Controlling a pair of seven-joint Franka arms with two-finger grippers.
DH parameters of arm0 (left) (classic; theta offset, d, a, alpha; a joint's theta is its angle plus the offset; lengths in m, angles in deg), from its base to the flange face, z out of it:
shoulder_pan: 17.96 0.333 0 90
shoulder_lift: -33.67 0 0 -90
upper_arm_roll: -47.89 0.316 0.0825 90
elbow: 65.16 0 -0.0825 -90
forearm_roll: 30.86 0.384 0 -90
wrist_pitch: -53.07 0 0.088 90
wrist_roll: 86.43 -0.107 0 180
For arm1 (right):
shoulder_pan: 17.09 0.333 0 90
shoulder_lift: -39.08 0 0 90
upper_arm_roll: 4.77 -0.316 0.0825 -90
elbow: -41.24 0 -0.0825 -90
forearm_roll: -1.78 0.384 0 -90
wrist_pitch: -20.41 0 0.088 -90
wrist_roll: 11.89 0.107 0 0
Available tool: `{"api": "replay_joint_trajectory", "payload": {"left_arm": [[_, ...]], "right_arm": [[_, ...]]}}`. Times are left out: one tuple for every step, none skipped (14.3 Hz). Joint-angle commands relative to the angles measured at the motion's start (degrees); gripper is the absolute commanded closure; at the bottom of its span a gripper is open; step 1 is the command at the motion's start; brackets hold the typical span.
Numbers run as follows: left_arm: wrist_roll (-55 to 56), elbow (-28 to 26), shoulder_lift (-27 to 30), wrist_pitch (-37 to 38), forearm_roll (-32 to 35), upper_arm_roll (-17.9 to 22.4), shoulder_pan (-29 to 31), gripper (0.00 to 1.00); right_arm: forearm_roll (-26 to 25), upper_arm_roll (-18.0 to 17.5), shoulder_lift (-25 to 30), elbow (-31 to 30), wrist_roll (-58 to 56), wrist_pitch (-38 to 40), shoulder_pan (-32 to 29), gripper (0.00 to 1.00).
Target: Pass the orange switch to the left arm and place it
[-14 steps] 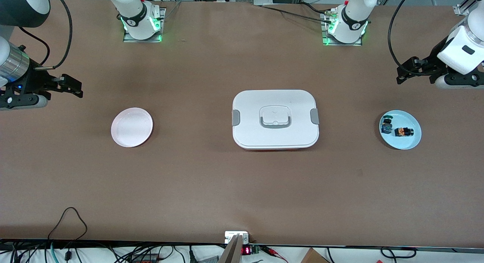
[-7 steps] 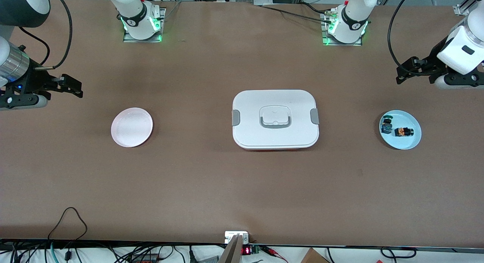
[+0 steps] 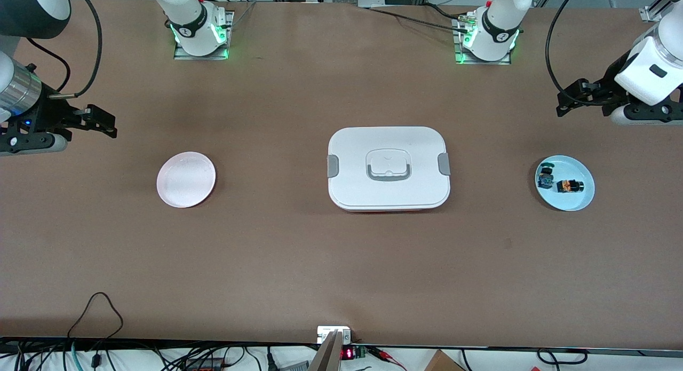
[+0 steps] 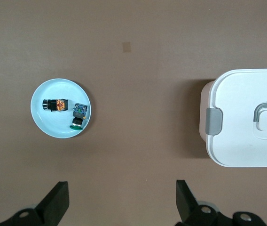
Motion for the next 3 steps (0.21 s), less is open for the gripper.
{"api": "replay_joint_trajectory", "payload": {"left_arm": [[0.6, 1.9, -0.9, 1.3, -1.1, 0.2, -0.2, 0.0], [0.6, 2.0, -0.9, 1.3, -1.1, 0.2, -0.3, 0.0], [0.6, 2.0, -0.9, 1.3, -1.1, 0.2, -0.2, 0.0]], "right_arm": [[0.0, -0.1, 0.5, 0.3, 0.5, 0.4, -0.2, 0.0], [0.0, -0.1, 0.5, 0.3, 0.5, 0.5, -0.2, 0.0], [0.0, -0.1, 0.5, 0.3, 0.5, 0.4, -0.2, 0.0]]}}
